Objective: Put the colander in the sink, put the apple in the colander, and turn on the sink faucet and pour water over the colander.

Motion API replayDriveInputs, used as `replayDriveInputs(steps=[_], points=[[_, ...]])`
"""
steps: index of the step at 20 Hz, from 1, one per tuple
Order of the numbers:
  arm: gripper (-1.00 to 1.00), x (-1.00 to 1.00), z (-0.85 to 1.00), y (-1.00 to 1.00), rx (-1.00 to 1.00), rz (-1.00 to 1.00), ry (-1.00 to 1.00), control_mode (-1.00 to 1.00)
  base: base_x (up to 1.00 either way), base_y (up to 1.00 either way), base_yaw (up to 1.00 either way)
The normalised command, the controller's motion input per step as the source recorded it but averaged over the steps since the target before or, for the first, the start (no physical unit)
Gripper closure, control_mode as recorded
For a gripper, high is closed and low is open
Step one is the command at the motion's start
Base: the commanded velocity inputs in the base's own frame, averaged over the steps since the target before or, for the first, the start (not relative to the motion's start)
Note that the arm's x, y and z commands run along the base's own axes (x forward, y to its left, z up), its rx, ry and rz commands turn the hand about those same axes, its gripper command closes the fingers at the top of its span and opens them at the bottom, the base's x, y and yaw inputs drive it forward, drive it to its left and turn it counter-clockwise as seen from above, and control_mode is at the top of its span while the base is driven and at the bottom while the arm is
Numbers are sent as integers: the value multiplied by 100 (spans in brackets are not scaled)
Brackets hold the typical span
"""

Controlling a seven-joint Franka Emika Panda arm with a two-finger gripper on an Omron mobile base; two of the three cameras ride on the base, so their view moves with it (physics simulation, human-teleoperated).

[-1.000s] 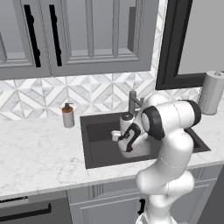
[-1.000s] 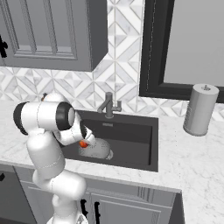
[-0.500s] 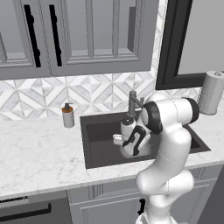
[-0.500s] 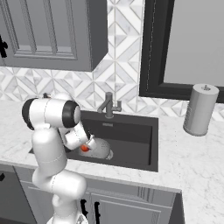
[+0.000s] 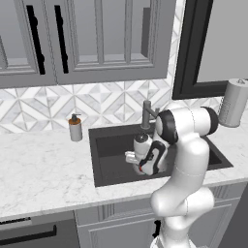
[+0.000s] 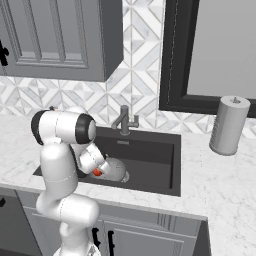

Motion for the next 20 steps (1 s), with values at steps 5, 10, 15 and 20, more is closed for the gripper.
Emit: replayDriveInputs(steps=[5,10,15,20], points=[[100,21,0,0,0,0,0,-100,0,0,0],[-100,24,0,0,0,0,0,-100,0,0,0],[-100,5,0,1,0,0,0,-100,0,0,0],[-100,0,3,0,0,0,0,-100,0,0,0]])
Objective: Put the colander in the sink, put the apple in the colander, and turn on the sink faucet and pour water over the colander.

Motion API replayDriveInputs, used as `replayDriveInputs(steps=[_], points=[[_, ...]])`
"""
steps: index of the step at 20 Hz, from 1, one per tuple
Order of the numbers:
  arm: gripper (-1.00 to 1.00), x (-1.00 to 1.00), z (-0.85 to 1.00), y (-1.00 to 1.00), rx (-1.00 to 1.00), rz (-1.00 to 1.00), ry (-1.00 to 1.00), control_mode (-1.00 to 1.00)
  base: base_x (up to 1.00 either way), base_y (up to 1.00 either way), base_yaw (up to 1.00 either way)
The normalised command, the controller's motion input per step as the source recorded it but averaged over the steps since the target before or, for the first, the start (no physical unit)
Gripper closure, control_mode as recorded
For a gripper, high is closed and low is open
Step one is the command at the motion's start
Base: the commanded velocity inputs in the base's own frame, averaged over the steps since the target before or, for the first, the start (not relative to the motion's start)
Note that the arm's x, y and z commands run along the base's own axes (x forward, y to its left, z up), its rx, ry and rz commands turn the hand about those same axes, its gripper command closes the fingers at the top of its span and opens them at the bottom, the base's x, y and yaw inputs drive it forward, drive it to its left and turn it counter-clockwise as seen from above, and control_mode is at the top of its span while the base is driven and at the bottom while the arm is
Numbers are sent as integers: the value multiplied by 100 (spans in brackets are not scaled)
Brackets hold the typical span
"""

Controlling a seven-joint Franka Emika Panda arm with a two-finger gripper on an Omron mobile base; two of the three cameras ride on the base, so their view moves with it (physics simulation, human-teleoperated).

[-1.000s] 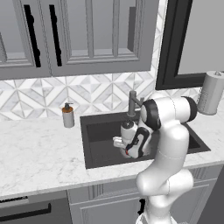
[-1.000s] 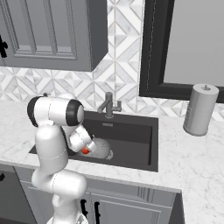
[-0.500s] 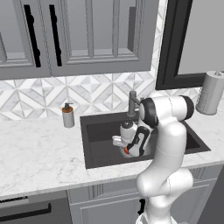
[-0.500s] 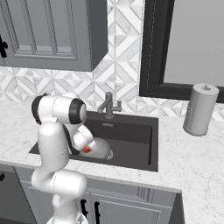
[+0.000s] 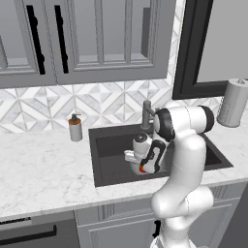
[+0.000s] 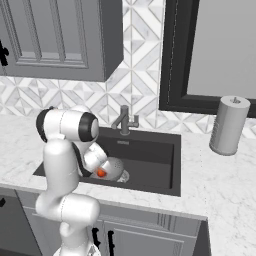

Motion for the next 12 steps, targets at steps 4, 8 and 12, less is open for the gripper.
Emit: replayDriveInputs(steps=[4,8,12], points=[[-100,-11,27,0,0,0,-1,-100,0,0,0],[-100,-29,53,0,0,0,-5,-100,0,0,0],[-100,-29,78,0,0,0,-6,-100,0,0,0]])
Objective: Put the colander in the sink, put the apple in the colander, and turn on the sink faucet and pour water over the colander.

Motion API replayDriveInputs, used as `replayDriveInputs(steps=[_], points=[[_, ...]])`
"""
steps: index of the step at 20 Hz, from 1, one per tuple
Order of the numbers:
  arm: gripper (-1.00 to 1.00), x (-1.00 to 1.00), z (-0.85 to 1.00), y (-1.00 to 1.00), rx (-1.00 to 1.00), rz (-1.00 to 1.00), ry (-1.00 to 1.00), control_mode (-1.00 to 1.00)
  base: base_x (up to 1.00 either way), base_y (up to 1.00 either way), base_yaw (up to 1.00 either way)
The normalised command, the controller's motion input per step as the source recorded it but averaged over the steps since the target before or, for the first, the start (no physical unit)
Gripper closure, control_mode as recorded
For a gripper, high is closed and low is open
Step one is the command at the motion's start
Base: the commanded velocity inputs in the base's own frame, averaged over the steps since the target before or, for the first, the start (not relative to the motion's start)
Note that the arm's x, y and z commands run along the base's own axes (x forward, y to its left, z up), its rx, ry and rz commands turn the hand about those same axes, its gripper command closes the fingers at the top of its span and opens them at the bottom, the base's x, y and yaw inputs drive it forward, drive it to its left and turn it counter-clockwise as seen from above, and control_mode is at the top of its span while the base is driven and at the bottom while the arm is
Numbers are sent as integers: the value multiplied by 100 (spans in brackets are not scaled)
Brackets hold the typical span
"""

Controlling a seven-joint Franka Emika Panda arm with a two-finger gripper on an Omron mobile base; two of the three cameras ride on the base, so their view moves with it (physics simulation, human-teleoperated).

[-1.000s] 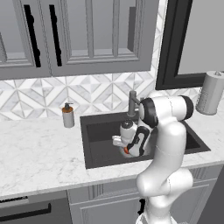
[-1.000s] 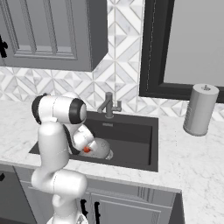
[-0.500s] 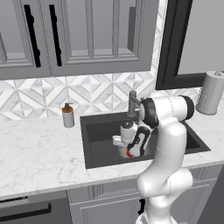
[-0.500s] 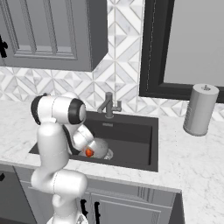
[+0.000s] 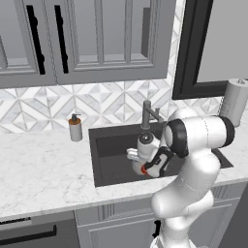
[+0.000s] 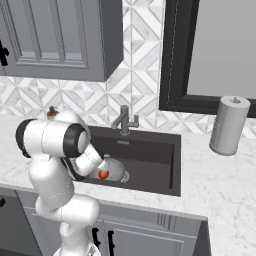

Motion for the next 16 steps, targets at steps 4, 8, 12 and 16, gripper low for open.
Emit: replayDriveInputs(steps=[4,8,12,16], points=[[-100,-35,88,0,1,0,-6,-100,0,0,0],[-100,-28,92,0,4,0,0,-100,0,0,0],[-100,-18,95,-7,7,2,0,-100,0,0,0],[-100,-15,88,-25,10,5,0,-100,0,0,0]])
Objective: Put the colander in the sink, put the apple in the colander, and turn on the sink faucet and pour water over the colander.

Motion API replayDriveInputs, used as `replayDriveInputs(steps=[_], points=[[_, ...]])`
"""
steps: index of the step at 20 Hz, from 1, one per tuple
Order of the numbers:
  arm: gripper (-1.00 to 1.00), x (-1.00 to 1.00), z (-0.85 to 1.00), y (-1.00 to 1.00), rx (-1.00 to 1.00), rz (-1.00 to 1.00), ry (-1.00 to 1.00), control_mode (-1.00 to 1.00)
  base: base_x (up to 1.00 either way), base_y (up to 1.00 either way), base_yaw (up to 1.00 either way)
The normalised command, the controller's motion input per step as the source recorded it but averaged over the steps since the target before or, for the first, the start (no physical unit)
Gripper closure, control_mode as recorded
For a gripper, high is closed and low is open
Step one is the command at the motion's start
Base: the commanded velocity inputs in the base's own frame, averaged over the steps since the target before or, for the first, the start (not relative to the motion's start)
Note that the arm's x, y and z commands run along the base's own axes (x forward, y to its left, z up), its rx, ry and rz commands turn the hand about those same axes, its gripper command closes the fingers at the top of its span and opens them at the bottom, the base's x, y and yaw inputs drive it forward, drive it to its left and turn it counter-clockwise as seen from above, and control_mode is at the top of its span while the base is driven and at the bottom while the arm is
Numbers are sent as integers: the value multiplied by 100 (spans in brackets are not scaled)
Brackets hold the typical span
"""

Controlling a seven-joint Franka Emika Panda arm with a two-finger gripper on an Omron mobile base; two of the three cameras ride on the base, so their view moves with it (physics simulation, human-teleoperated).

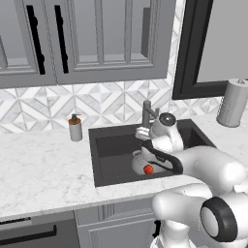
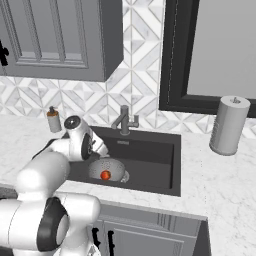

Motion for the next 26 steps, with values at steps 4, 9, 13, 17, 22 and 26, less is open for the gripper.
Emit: replayDriveInputs(steps=[4,9,13,17,22,26], points=[[-100,-14,48,-23,4,5,0,-100,0,0,0],[-100,-21,17,-41,0,2,-3,-100,0,0,0],[-100,-5,16,-80,2,7,-1,-100,0,0,0],[-100,-23,7,-75,0,11,-3,-100,0,0,0],[-100,-19,5,-63,0,13,-9,-100,0,0,0],[-100,0,0,-51,0,12,-15,-100,0,0,0]])
